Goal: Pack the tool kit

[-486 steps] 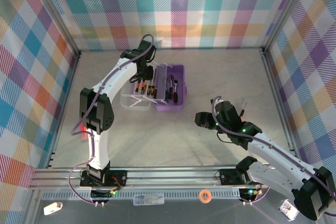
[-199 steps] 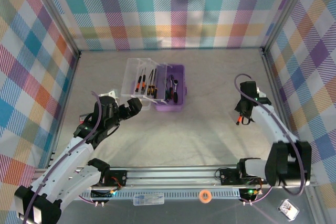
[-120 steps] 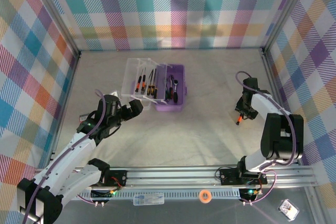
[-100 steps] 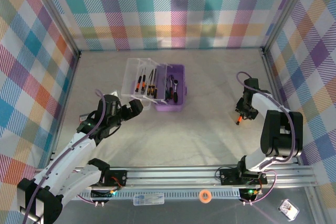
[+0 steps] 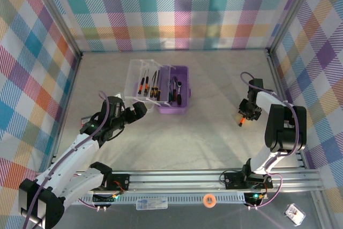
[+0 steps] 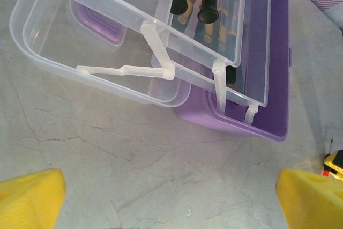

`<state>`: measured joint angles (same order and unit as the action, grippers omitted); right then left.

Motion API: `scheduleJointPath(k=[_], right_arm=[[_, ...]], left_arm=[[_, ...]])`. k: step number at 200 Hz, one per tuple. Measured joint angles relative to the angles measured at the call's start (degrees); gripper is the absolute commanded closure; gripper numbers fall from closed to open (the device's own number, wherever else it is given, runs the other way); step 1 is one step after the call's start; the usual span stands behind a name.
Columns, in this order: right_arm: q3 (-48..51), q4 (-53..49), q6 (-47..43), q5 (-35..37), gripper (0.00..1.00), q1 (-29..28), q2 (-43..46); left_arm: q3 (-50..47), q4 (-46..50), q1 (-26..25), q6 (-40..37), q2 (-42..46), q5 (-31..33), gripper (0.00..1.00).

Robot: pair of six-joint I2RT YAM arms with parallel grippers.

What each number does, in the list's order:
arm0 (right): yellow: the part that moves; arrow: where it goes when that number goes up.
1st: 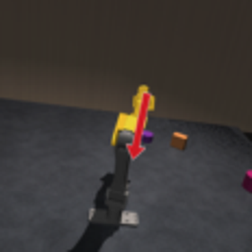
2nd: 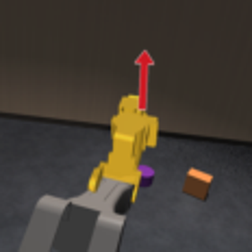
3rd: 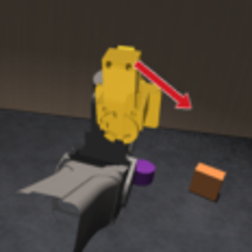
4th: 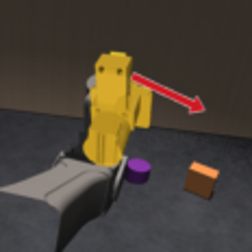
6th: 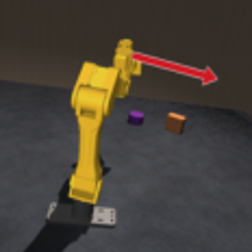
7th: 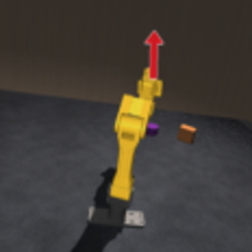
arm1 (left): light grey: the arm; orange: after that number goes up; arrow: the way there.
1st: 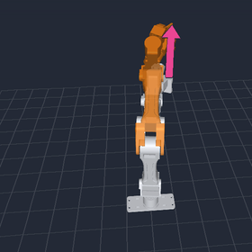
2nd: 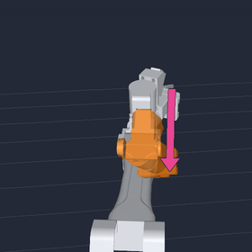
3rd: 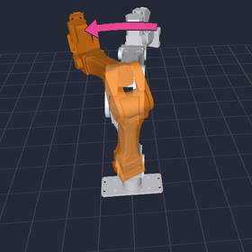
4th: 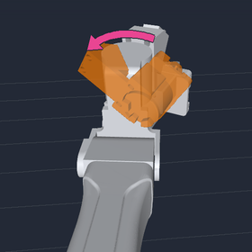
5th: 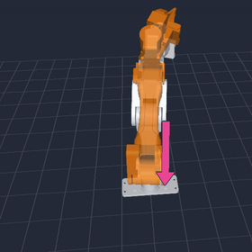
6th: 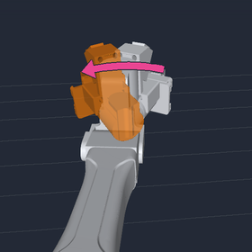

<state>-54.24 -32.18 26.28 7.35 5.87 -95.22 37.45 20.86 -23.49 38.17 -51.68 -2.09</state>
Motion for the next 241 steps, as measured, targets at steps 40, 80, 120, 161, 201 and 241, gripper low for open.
scheduleJointPath(k=[40, 80, 120, 161, 201, 241], right_arm=[[-0.1, 0.0, -0.2, -0.9, 0.72, 0.2, -0.7], [-0.3, 0.1, -0.2, -2.9, 0.79, 0.2, -0.7], [-0.3, 0.8, -0.2, -4.7, 0.82, 0.2, -0.7], [0.1, 1.8, -0.2, -6.0, 0.83, 0.2, -0.3], [0.9, 2.9, -0.2, -7.3, 0.84, 0.2, 1.4], [1.6, 3.0, 0.0, -9.3, 0.85, 0.2, 3.5]], left_arm=[[0.9, 0.5, 0.0, 0.0, 0.7, 0.2, 0.0], [1.4, 1.6, 0.0, 0.0, 1.3, 0.2, 0.0], [1.6, 1.8, 0.0, 0.0, 1.3, 0.6, 0.0], [2.1, 2.4, 0.0, 0.0, 1.6, 1.2, 0.0], [2.8, 3.2, 0.0, 0.0, 1.7, 1.7, 0.0], [3.4, 4.5, 0.0, 0.0, 1.7, 2.9, 0.0]])
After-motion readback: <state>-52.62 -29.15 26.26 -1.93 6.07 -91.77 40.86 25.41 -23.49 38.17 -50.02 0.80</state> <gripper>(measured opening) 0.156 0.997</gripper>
